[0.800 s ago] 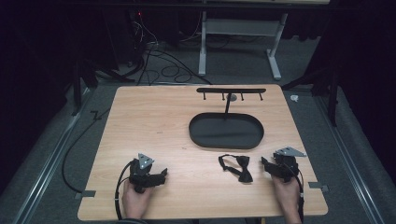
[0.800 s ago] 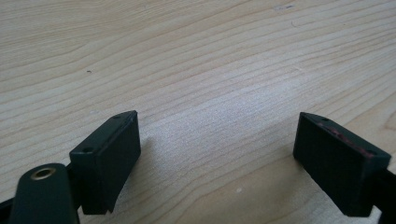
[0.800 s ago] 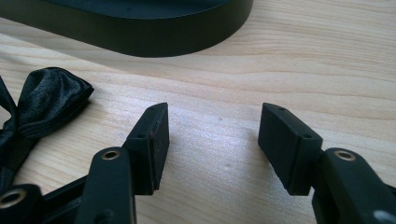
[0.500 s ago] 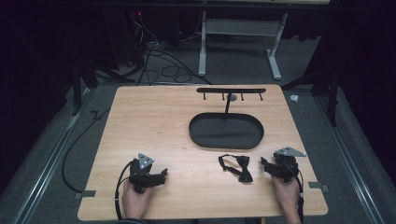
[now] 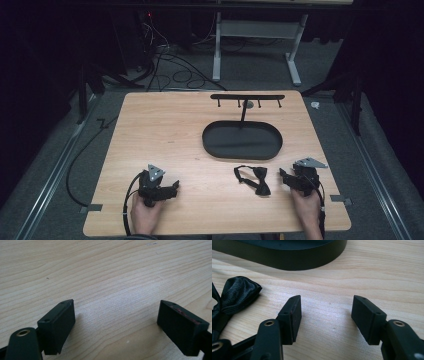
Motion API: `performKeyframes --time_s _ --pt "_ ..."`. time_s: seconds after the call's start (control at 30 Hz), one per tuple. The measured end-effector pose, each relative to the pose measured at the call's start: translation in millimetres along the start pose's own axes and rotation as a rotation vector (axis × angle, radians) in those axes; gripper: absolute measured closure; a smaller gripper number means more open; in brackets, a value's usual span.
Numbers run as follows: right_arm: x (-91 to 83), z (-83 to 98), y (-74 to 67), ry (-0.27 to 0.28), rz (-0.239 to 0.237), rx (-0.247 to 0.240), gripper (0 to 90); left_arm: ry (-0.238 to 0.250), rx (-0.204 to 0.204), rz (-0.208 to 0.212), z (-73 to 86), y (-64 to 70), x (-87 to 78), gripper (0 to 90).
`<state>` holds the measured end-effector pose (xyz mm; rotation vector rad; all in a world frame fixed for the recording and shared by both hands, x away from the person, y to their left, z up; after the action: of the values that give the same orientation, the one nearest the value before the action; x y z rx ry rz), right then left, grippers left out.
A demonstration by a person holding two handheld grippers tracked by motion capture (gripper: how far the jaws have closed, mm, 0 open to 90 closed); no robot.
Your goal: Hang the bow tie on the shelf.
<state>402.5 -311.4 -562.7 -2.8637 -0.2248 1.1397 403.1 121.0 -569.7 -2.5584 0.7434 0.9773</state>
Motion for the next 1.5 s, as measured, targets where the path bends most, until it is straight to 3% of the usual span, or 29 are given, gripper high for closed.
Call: performKeyframes --time_s 0.63,0.9,1.0,1.17,1.5 --pt "-0.2 0.1 -0.1 0.0 0.0 0.004 42.5 -0.002 0.001 0.0 0.1 -0.1 -0.1 15.3" --pt "0.3 0.5 -1.6 -0.011 -0.014 -0.013 37.2 -0.002 0.0 0.0 0.0 0.0 -0.1 15.3" --pt "-1.3 -0.1 -2.5 -0.031 -0.025 -0.02 40.5 -0.002 0.0 0.001 0.0 0.0 -0.1 15.3" --pt "-9.3 -4.0 -3.7 -0.013 -0.037 -0.024 42.6 -0.002 0.0 0.001 0.1 0.0 -0.1 15.3" --pt "-23.8 -6.4 -21.4 -0.003 -0.139 -0.03 44.0 -0.002 0.0 0.001 0.0 0.0 -0.1 15.3"
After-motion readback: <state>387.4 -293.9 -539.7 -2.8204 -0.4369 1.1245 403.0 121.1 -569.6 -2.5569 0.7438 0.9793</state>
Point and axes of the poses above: each handheld gripper's, and its own axes: x roughly forward along the jaws, z roughly out of its underside, y roughly to its right, the point moved 9 cm from there along x, roughly forward along the jaws, and after that the axes turned 9 degrees about x, right-handed, at the moved point
